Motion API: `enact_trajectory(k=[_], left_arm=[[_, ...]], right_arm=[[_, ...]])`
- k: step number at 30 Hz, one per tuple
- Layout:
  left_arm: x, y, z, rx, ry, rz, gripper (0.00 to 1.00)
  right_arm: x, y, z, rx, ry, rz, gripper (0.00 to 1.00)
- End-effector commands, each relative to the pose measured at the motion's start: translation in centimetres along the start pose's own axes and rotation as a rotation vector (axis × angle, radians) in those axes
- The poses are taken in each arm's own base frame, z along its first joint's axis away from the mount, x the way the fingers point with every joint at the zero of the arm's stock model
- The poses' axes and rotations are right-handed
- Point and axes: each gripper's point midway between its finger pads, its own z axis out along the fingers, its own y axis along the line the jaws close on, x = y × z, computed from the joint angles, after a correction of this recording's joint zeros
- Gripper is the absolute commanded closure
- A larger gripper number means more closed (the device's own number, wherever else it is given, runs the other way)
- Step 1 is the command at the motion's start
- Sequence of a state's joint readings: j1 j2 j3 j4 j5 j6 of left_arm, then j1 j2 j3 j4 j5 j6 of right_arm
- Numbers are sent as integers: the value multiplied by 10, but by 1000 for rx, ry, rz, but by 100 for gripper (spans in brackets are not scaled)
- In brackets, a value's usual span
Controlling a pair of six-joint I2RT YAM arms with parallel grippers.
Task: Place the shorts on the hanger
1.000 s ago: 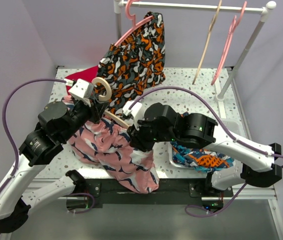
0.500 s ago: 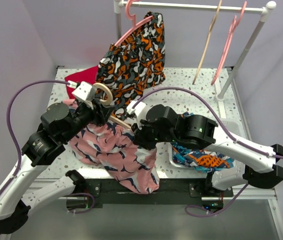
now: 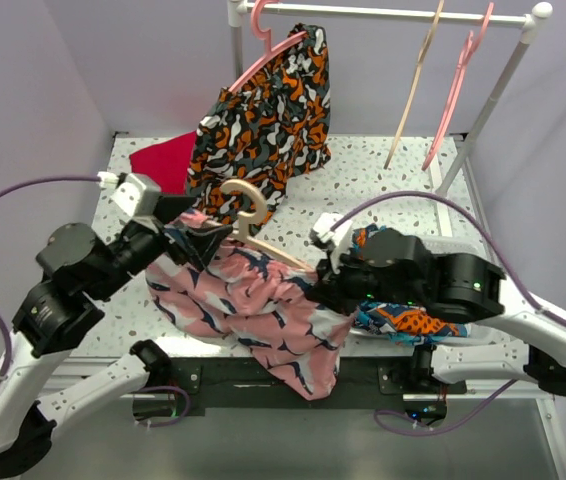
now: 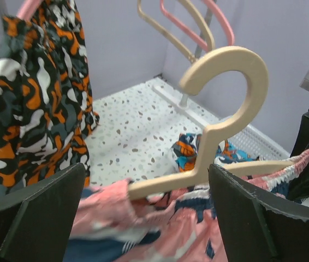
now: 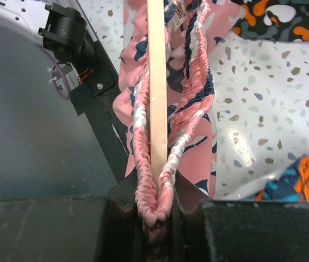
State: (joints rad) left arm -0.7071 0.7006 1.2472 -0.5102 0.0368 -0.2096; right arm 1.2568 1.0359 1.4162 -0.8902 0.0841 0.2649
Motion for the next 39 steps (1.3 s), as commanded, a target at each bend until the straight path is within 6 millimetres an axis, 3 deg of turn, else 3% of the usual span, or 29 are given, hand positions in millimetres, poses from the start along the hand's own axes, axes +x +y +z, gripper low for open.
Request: enact_trajectory(k=[1, 6, 10, 15, 23, 25, 29, 32, 39], left_arm=[[-65, -5, -31, -6, -204, -11, 0], [-90, -7, -46, -15, -278, -35, 0], [-100, -5, -51, -32, -304, -55, 2], [-104, -3, -53, -45, -303, -74, 8], [-99, 1, -46, -70, -288, -114, 12], [-94, 0, -39, -65, -269, -123, 13], [-81, 1, -23, -63, -229, -140, 15], [-68, 1, -12, -60, -192, -147, 15], [-46, 0, 3, -46, -124, -143, 15]], right_arm=[[-3, -19, -38, 87, -82, 70, 100], [-8, -38, -75, 177, -154, 149, 100], [-11, -65, -107, 320, -197, 207, 100], [-24, -76, -144, 382, -232, 244, 100], [-30, -104, -171, 564, -293, 330, 100], [-36, -106, -165, 583, -329, 354, 100], [-45, -110, -133, 650, -327, 347, 100], [-59, -121, -111, 763, -372, 327, 100], [-95, -122, -50, 810, -399, 325, 100]])
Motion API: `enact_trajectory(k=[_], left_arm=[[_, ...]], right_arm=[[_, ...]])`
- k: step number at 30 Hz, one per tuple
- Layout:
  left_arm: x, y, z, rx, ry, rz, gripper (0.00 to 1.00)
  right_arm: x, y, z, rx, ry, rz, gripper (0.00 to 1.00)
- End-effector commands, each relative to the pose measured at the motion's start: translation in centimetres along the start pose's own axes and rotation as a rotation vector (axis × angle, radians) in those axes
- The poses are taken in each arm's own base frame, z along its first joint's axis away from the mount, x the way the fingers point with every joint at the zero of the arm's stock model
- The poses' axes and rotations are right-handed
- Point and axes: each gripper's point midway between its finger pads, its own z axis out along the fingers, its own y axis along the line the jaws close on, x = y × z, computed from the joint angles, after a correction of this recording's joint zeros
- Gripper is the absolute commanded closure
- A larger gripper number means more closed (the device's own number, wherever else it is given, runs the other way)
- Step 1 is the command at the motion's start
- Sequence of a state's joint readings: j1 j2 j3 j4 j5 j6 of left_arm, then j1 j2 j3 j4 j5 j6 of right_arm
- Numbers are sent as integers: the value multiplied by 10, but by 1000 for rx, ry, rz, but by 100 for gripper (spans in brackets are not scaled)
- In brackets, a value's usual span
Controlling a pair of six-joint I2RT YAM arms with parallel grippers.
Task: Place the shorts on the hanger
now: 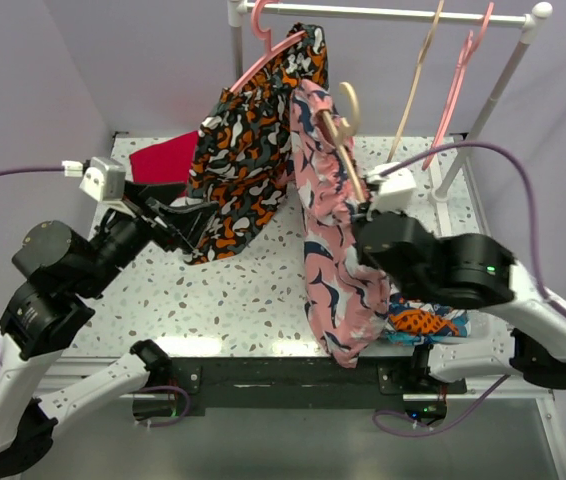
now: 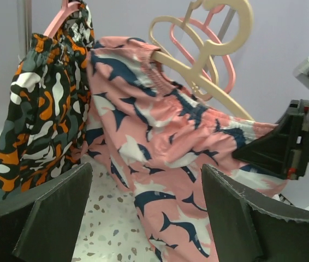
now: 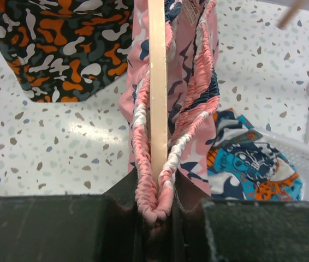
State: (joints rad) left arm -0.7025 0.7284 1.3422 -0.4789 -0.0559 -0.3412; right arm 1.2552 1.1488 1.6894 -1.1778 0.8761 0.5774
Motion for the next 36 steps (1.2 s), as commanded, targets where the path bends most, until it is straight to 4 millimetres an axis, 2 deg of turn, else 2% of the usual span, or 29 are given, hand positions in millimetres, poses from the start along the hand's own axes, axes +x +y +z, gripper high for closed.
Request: enact_trajectory(k=[1, 2, 3, 5, 11, 13, 15, 16, 18, 20, 21, 24, 25, 26, 30, 34, 36], left_arm=[[1, -4, 7, 23, 1, -11, 15], [2, -4, 8, 24, 4, -10, 15], [2, -3, 8, 19, 4, -6, 15], [2, -2, 5, 12, 0, 0, 15], [3, 4, 0, -13, 4, 24, 15], [2, 6, -1, -23, 0, 29, 15], [2, 8, -1, -34, -2, 32, 14], [1, 8, -1, -33, 0, 34, 14], [1, 9, -2, -38, 3, 36, 14], [0, 10, -3, -42, -1, 40, 14], [1, 11, -4, -48, 2, 44, 14], [-1, 12, -7, -55, -1, 48, 14], [-2, 13, -8, -57, -3, 50, 14], [-1, 13, -9, -59, -4, 53, 14], [1, 18, -9, -81, 4, 62, 14], [16, 25, -2, -114, 47, 55, 14], [20, 25, 1, -113, 52, 43, 14]], right_arm=[[-35, 25, 36, 38, -106, 130, 100], [-29, 35, 45, -10, -62, 139, 100], [-33, 29, 60, 16, -61, 175, 100], [-30, 33, 76, 35, -55, 173, 100], [-48, 35, 102, 75, -96, 234, 100], [-60, 30, 107, 88, -114, 263, 100], [-60, 25, 119, 128, -99, 279, 100], [-68, 23, 118, 132, -112, 298, 100], [-67, 24, 129, 162, -97, 295, 100], [-78, 24, 130, 179, -118, 320, 100], [-78, 24, 134, 194, -118, 317, 100], [-84, 17, 128, 220, -146, 354, 100], [-78, 15, 129, 227, -139, 351, 100], [-81, 15, 127, 220, -155, 363, 100], [-81, 5, 114, 208, -176, 356, 100], [-96, -8, 94, 195, -232, 339, 100], [-101, -11, 91, 204, -237, 308, 100]])
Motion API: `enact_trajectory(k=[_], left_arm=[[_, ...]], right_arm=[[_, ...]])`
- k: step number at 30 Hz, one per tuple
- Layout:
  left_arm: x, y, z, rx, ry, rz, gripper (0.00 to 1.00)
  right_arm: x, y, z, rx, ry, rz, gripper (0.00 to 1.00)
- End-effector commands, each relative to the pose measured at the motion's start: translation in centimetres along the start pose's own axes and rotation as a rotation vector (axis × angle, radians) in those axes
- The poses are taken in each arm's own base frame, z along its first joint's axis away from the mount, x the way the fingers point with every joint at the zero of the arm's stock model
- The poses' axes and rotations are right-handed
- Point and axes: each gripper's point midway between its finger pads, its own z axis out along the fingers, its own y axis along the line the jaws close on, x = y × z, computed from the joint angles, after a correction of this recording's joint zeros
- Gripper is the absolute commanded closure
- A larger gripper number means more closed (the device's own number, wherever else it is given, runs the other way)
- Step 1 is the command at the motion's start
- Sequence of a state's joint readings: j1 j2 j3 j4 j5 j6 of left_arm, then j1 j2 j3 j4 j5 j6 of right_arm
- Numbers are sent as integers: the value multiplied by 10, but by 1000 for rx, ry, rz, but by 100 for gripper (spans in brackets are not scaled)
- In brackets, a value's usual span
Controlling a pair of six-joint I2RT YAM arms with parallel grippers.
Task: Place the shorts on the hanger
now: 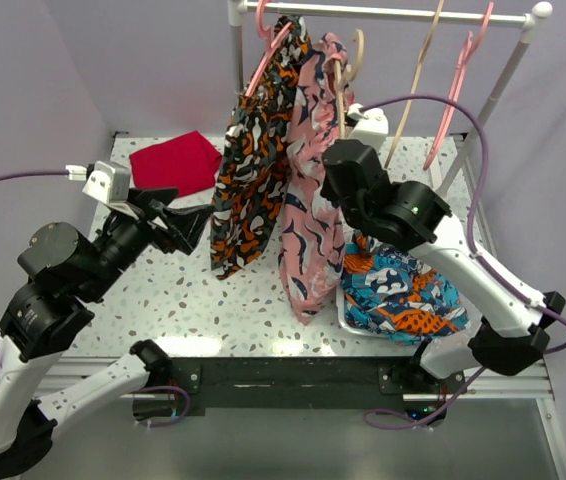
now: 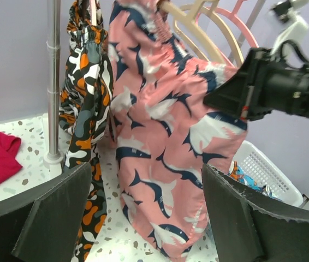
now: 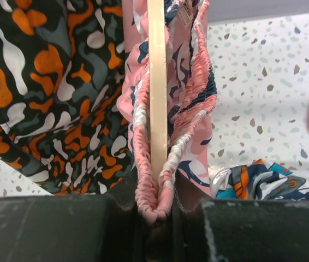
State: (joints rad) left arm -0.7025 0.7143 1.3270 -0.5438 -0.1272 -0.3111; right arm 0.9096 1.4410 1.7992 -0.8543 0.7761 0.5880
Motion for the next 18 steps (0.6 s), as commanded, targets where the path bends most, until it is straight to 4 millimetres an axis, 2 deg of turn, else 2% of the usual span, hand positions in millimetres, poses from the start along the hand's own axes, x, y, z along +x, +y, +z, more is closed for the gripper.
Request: enact_trajectory(k=[1, 11, 14, 15, 16, 18], left_arm=[[13, 6, 9, -23, 20, 2, 14], [32, 2, 15, 11, 44, -26, 13], [34, 2, 14, 10, 47, -21, 13], [34, 3, 14, 9, 47, -20, 13], [34, 3, 13, 6, 44, -18, 13], [34, 3, 13, 6, 44, -17, 13]], right_arm=[[-64, -9, -24, -3, -178, 84, 100], [-85, -3, -19, 30, -205, -20, 100], [-89, 5, -13, 43, -200, -36, 100], [-83, 9, -3, 59, -186, -56, 100], [-90, 10, -3, 63, -197, -44, 100], [-89, 6, 4, 107, -190, -57, 100]])
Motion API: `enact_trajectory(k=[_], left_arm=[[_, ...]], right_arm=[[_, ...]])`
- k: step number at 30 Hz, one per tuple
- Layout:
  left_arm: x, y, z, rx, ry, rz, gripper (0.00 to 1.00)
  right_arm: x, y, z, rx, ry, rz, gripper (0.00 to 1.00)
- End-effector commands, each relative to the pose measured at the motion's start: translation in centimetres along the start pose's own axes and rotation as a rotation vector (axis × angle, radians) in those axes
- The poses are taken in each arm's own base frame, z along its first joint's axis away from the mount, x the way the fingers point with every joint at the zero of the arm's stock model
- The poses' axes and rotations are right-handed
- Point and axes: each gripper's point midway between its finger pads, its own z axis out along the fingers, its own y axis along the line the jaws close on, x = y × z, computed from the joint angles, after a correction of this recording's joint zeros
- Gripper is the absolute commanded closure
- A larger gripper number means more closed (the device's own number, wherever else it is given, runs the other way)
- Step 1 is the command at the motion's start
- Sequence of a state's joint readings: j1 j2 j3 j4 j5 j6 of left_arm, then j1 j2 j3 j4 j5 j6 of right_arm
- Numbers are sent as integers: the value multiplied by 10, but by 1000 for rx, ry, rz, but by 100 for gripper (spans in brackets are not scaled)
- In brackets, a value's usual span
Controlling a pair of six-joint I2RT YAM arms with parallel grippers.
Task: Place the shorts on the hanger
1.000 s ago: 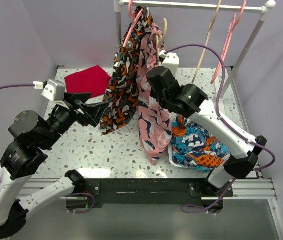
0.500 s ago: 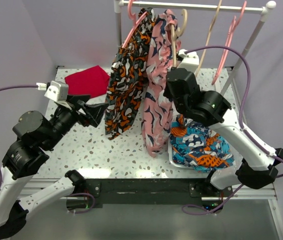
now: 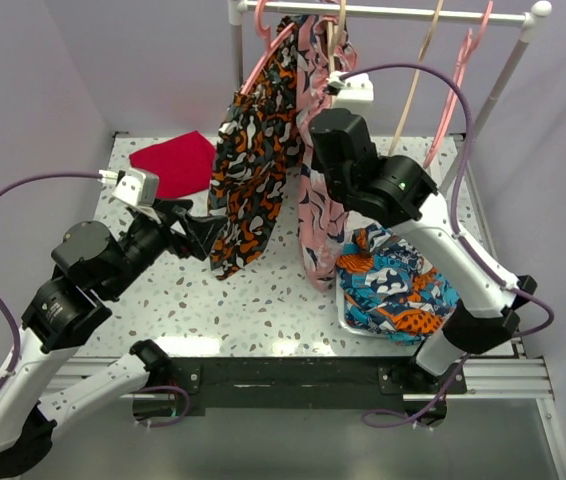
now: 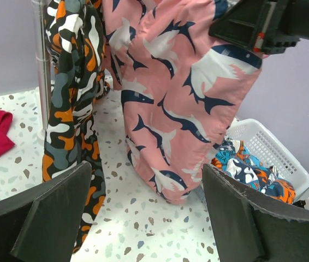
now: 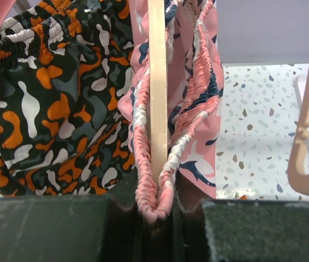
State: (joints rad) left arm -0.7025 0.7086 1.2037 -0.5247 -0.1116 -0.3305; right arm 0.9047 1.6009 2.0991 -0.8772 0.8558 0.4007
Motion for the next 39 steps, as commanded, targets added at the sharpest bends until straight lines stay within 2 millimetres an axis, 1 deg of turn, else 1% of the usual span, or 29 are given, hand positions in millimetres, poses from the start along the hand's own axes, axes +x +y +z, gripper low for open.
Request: enact_trajectory(k=[1, 3, 4, 7, 8, 10, 11, 17, 18, 20, 25, 27, 28, 32, 34, 35, 36, 37, 38, 39], left_arm=[[-14, -5, -3, 23, -56, -10, 12], [-12, -5, -2, 25, -52, -13, 12], [-13, -5, -3, 27, -54, -13, 12], [-11, -5, -4, 27, -50, -14, 12], [-11, -4, -4, 24, -49, -14, 12], [-11, -4, -5, 23, -48, -14, 12], [-10, -4, -5, 23, -46, -14, 12], [-9, -4, -3, 21, -36, -10, 12], [-9, -3, -2, 18, -33, -9, 12], [-8, -4, -3, 23, -30, -11, 13], [-3, -5, 2, 26, -15, -11, 12], [-1, -7, 3, 35, -7, -10, 11], [-1, -7, 3, 38, -7, -9, 11], [0, -8, 2, 46, -9, -7, 7], [2, -7, 2, 47, -7, -4, 7], [2, -8, 2, 49, -4, -4, 5], [2, -8, 1, 52, -6, -4, 3], [2, -9, 2, 53, -2, -4, 0], [2, -8, 1, 50, -3, -5, 0], [2, -8, 2, 47, -2, -7, 0]], right_arm=[[-33, -13, 7, 96, -79, 50, 100], [-32, -17, 13, 126, -74, 58, 100], [-30, -19, 20, 143, -73, 60, 100], [-34, -21, 30, 166, -89, 80, 100], [-31, -19, 36, 174, -84, 75, 100], [-33, -18, 41, 185, -90, 77, 100], [-29, -15, 48, 197, -84, 65, 100], [-29, -11, 66, 240, -106, 58, 100], [-24, -9, 72, 248, -100, 47, 100], [-24, -8, 76, 257, -104, 54, 100], [-15, 2, 89, 261, -98, 68, 100], [-13, 4, 91, 262, -97, 82, 100], [-10, 5, 96, 261, -91, 94, 100], [-1, 10, 101, 257, -74, 115, 100], [4, 14, 103, 238, -61, 122, 100], [2, 16, 103, 225, -64, 133, 100], [5, 18, 103, 214, -55, 132, 100], [7, 25, 104, 172, -37, 139, 99], [5, 28, 100, 147, -32, 149, 93], [8, 31, 100, 122, -17, 148, 85]])
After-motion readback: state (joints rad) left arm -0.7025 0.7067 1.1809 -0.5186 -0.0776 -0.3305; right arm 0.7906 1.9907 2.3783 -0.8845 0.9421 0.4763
